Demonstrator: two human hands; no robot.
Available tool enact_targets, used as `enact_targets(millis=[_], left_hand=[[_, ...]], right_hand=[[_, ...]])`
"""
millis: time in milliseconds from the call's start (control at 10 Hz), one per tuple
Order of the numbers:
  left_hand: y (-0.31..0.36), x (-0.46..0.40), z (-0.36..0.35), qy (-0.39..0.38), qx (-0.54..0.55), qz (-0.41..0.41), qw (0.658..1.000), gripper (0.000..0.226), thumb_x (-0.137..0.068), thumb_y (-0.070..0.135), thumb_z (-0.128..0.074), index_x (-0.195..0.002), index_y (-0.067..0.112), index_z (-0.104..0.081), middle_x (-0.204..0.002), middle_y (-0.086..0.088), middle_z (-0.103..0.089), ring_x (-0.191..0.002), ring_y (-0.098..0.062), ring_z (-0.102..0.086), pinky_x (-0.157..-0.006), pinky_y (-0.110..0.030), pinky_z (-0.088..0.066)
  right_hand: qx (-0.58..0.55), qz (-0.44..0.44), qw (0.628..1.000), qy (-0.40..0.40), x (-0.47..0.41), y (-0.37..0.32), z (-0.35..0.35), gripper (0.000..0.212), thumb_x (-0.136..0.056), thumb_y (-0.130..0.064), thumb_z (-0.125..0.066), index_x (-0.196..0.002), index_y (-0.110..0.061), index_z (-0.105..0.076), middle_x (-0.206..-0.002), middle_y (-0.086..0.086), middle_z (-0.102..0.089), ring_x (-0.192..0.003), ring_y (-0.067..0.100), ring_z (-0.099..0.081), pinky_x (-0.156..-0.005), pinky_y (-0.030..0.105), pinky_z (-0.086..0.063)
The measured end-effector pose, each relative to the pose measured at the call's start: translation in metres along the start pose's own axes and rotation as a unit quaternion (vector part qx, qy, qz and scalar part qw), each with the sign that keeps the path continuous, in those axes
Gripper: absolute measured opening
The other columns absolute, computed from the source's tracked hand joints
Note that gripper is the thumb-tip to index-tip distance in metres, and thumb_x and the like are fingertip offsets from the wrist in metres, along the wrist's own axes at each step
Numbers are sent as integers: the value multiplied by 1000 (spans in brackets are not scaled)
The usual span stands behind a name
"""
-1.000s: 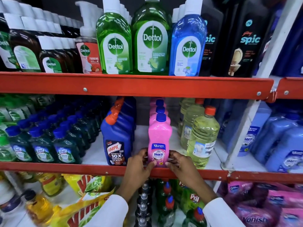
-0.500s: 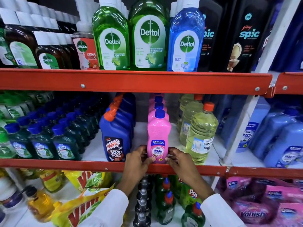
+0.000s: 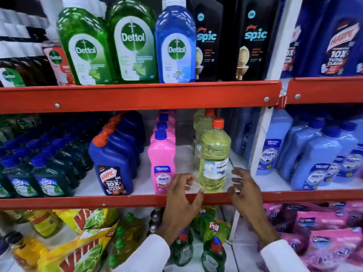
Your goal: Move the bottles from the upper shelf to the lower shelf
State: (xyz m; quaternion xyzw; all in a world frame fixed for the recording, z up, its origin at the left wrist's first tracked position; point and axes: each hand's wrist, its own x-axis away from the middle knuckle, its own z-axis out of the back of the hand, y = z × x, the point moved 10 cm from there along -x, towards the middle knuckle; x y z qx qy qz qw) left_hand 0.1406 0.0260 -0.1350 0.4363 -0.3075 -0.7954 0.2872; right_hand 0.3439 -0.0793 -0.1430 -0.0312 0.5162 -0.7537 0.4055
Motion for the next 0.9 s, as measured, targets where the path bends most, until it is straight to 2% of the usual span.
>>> enact_targets(millis=[100,200,300,400,500,600,700,800,900], left_hand=[[-2,-24,-28,-62,-15,33,997,66,-85,30,-78,-143,15,-50,-135,2,-59,-121,-9,-59,-109,-30,-50],[-8,-38,-47,-102,18,62,993,73,-79,25,-86,-143,19,-51,-132,8,-66,-115,2,-65,-105,-24,-54],[-16,-43,-55,-104,32,70,992,73,-74,26,-91,-137,21,-56,-120,12,-72,-103,18,-65,-89,-6,-53],[-22,-43,-52,-80,29,92,992,74,-69,30,-94,-134,21,-61,-120,10,-76,-105,4,-71,-96,-19,-57],[-23,-43,-49,-67,13,96,993,70,-65,32,-94,-128,25,-65,-113,13,-78,-101,3,-73,-91,-17,-58],[-24,-40,-48,-64,15,103,993,68,-62,35,-91,-125,25,-67,-98,29,-75,-91,14,-71,-77,-5,-54],[-25,-40,-48,-65,14,99,993,68,-61,39,-88,-124,27,-67,-95,35,-73,-87,17,-70,-73,-1,-51],[-21,-41,-47,-69,11,95,993,70,-63,39,-88,-128,24,-66,-107,20,-78,-90,18,-69,-77,-1,-51],[-14,-37,-38,-46,-1,95,994,76,-69,37,-88,-138,23,-61,-127,10,-75,-100,14,-68,-83,5,-44]], right_hand=[[31,12,992,-123,-11,6,-22,65,-87,9,-59,-148,-7,-42,-138,6,-62,-104,21,-68,-90,28,-58],[35,52,984,-165,-16,2,-31,64,-87,8,-55,-148,-11,-46,-132,4,-68,-100,12,-68,-80,3,-49],[7,71,982,-173,-15,-1,-32,60,-90,3,-59,-147,-14,-48,-130,2,-70,-108,13,-71,-94,21,-56],[-10,76,982,-170,-16,0,-29,58,-91,0,-62,-146,-16,-51,-128,0,-72,-108,11,-72,-98,30,-57],[-18,72,983,-169,-15,1,-28,56,-90,-2,-63,-143,-19,-55,-122,-6,-73,-104,4,-72,-94,19,-57],[-18,88,984,-154,-14,0,-25,51,-88,-3,-65,-136,-19,-61,-117,-18,-71,-103,-8,-69,-93,13,-55],[-27,90,984,-152,-13,0,-24,50,-87,-1,-65,-134,-18,-63,-114,-26,-67,-104,-9,-68,-94,14,-54],[-39,84,983,-157,-12,-2,-26,51,-89,0,-65,-138,-14,-60,-120,-14,-70,-106,3,-70,-97,22,-56],[-77,49,994,-52,-11,7,0,52,-87,5,-66,-133,-20,-63,-124,-1,-73,-101,7,-72,-92,19,-57]])
